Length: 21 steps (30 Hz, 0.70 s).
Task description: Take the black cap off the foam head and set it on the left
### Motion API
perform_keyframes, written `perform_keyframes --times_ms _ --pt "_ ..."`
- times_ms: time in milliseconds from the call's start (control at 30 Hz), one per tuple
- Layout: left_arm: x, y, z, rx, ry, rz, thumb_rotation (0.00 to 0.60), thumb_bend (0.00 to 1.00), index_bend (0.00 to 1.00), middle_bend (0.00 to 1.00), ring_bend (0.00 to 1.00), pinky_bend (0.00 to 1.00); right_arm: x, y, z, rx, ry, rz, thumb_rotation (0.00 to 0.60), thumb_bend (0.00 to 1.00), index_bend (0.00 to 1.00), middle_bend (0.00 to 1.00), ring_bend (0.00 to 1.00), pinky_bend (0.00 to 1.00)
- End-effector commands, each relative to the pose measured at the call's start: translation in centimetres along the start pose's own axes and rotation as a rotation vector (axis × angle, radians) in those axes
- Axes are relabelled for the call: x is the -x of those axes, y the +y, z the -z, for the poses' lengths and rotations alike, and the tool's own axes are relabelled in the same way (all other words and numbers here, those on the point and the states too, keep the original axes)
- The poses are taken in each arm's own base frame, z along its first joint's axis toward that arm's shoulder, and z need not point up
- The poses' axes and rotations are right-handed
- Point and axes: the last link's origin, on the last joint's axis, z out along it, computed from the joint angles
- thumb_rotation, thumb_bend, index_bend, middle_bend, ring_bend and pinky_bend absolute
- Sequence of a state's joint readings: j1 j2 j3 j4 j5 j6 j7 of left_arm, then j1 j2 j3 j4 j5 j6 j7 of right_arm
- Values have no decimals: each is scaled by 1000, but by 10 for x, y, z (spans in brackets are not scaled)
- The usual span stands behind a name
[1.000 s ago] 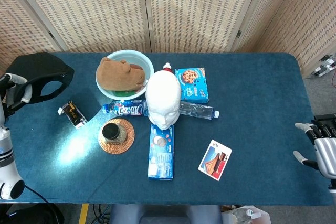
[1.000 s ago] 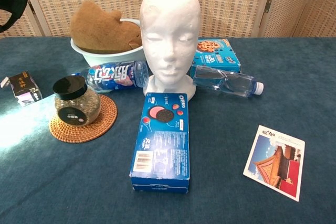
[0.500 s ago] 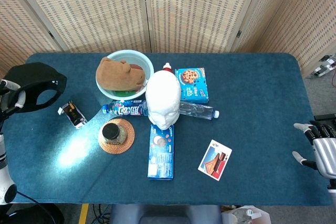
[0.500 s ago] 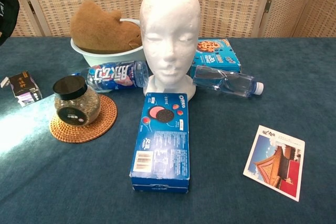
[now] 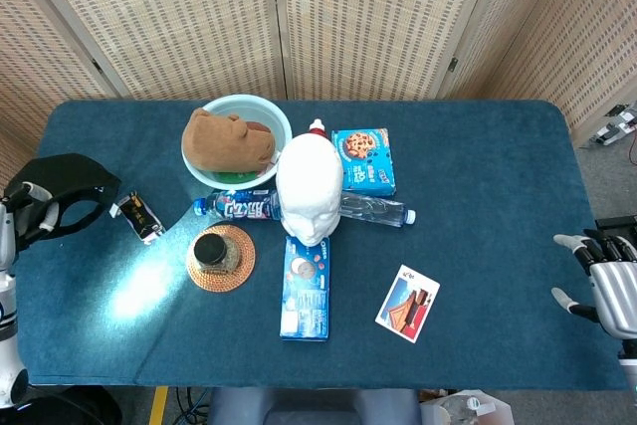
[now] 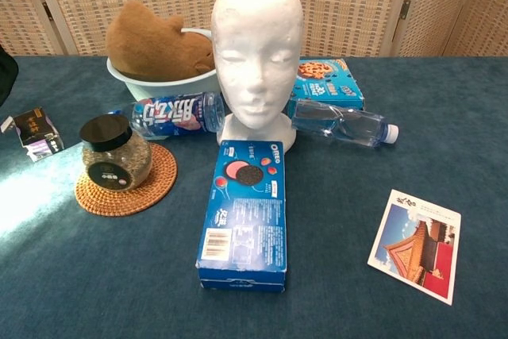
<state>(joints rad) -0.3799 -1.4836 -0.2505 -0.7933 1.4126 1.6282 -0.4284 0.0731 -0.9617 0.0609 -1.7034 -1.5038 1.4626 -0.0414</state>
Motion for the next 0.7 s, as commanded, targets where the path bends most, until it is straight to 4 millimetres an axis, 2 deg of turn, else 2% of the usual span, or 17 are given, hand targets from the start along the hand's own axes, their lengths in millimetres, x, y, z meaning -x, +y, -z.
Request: perform_keyframes --times_ms 33,333,700 --pt "12 1 11 -3 -33 22 600 340 654 1000 1000 1000 0 -1 0 -1 -2 0 600 185 278 312 164 220" --pt "33 16 26 52 -69 72 600 340 654 1000 1000 1000 -2 -1 1 3 3 5 600 184 278 312 163 219" --pt "47 30 41 109 -122 86 600 340 654 1000 1000 1000 -3 0 3 10 7 3 600 184 278 312 164 220"
